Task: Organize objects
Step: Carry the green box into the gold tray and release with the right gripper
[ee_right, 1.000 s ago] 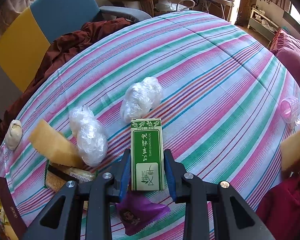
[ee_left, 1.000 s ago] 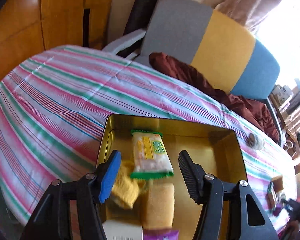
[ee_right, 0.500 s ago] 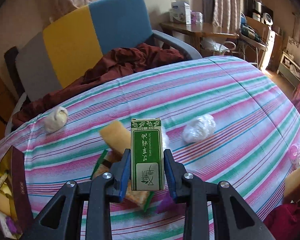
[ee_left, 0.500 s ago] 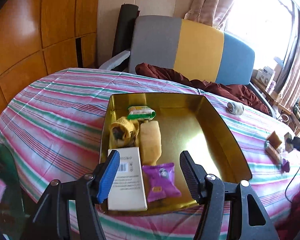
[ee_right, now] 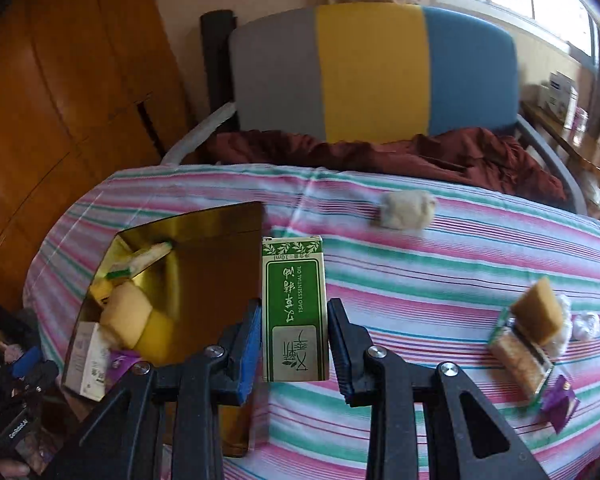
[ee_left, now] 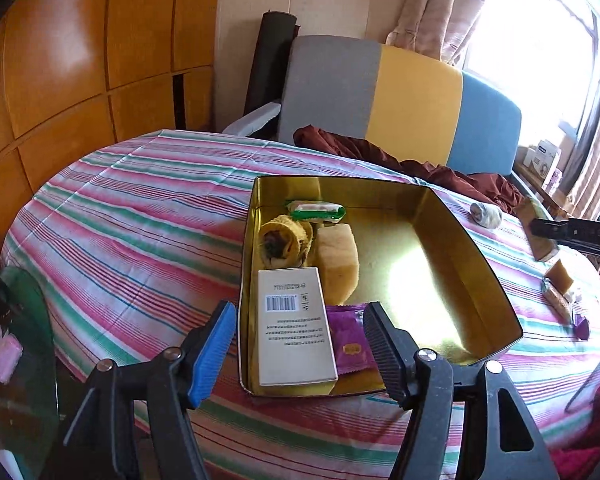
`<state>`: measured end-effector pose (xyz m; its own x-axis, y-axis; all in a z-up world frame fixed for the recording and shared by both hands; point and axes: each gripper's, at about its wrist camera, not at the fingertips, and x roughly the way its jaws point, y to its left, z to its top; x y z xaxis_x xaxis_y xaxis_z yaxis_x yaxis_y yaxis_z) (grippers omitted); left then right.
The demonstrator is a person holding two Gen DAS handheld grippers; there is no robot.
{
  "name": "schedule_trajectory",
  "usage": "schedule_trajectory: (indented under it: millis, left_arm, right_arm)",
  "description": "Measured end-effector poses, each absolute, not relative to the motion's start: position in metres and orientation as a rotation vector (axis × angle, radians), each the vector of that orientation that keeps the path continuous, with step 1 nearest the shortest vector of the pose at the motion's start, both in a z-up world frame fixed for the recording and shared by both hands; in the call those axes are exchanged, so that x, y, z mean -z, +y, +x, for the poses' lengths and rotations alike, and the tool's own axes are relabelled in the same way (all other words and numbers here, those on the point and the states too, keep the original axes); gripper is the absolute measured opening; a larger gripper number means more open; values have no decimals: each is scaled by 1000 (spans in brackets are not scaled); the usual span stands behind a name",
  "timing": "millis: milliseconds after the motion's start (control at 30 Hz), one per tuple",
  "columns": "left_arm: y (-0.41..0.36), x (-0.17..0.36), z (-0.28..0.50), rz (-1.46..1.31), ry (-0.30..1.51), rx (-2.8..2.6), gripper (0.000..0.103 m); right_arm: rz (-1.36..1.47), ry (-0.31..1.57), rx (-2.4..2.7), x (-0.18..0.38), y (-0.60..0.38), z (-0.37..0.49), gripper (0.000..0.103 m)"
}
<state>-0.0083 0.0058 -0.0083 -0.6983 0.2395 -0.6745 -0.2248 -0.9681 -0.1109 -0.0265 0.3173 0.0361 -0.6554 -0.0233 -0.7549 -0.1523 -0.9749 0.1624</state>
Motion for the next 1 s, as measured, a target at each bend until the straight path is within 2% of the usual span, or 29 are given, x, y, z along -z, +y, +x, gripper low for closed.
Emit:
schedule_trajectory:
  millis: [300,900,967,1000]
  left_arm:
    - [-6,13,-4,-1093,-36,-2720,69]
    - [-15,23,-3,-1128,-32,-2741,72]
    - [-16,24,-4,-1131,-33,-2744,73]
    - [-17,24,-4,-1131,-35,-2744,73]
  right_arm:
    - [-1507,266,-2837,5,232,-65,31]
    - [-1724,330,-2704,60,190,-124,32]
    - [-1743,357,-2722,62,186,-124,34]
    - [-1751,369,-2730,62,185,-123,39]
